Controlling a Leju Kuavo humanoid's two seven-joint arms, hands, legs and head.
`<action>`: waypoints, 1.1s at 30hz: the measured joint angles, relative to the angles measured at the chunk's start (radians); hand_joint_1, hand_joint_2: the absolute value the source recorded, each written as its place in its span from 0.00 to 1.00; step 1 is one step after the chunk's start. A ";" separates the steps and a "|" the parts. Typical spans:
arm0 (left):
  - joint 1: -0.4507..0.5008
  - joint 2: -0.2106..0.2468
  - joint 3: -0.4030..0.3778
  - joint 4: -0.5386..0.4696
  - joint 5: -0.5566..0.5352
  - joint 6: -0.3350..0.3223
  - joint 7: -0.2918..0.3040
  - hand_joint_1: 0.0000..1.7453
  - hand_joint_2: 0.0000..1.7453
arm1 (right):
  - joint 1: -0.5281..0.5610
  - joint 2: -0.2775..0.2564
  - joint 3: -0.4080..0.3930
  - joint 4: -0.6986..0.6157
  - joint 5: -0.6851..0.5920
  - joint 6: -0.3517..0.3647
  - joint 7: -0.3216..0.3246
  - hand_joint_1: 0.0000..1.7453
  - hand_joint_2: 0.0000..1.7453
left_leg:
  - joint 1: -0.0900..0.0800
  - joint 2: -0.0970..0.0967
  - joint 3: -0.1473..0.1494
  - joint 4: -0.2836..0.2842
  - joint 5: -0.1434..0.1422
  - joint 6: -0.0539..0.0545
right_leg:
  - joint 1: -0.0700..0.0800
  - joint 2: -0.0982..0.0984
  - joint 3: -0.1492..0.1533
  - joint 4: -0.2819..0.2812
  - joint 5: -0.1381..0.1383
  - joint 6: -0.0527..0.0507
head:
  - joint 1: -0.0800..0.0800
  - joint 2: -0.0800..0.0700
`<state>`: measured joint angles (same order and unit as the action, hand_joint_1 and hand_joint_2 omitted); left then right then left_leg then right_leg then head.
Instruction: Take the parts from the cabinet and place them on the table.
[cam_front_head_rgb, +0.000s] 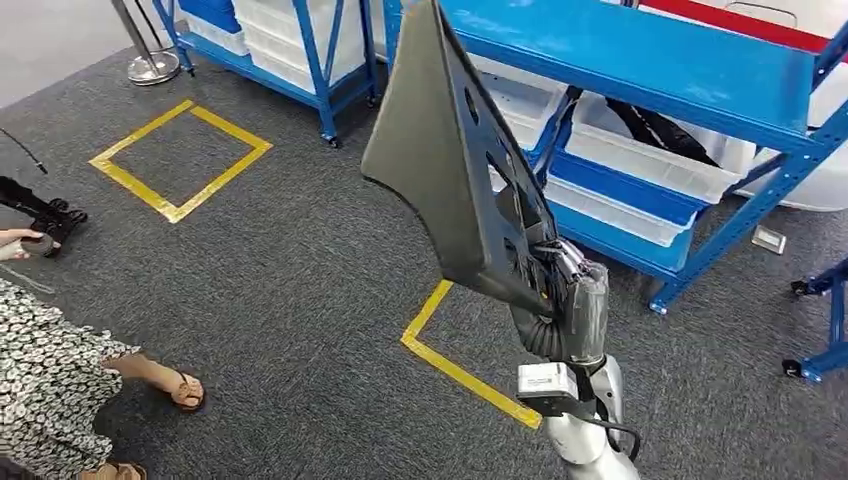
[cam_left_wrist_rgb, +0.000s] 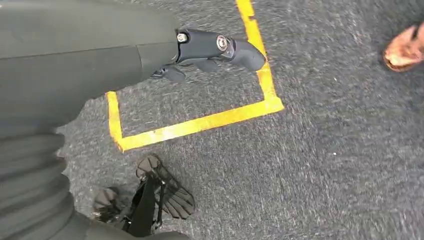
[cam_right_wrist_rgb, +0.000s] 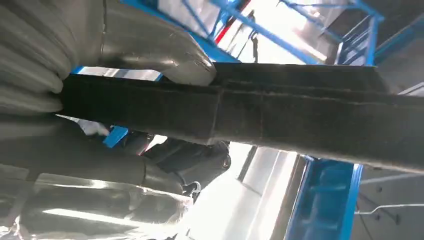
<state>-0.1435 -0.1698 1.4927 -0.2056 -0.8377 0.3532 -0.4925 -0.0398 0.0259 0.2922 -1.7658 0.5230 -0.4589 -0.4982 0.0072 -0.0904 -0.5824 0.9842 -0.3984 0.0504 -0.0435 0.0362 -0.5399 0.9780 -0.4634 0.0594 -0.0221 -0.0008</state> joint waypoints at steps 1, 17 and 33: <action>0.000 0.002 0.000 0.000 0.002 0.002 0.002 0.00 1.00 | -0.002 0.003 0.001 0.000 0.002 0.000 0.000 1.00 1.00 | -0.007 -0.008 -0.006 0.010 -0.006 -0.009 | 0.010 0.002 -0.002 0.002 -0.005 -0.011 | -0.001 0.000; 0.002 0.011 0.000 0.000 0.013 -0.011 -0.005 0.00 1.00 | -0.037 0.016 0.016 -0.003 0.045 -0.002 0.032 1.00 1.00 | -0.004 0.143 -0.037 0.034 -0.003 -0.020 | 0.031 -0.117 0.032 -0.003 -0.025 -0.046 | -0.006 0.000; 0.005 -0.002 -0.002 0.000 -0.005 -0.040 -0.032 0.00 1.00 | -0.035 -0.022 0.016 -0.003 0.038 -0.021 0.036 1.00 1.00 | -0.010 -0.037 -0.026 0.012 0.004 -0.006 | 0.028 0.017 -0.012 -0.004 0.009 -0.034 | 0.000 0.000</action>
<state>-0.1385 -0.1713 1.4912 -0.2056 -0.8423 0.3128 -0.5245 -0.0744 0.0042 0.3079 -1.7689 0.5608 -0.4803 -0.4623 -0.0026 -0.1278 -0.6084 0.9958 -0.3944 0.0442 -0.0156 0.0532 -0.5522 0.9737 -0.4547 0.0254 -0.0217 -0.0008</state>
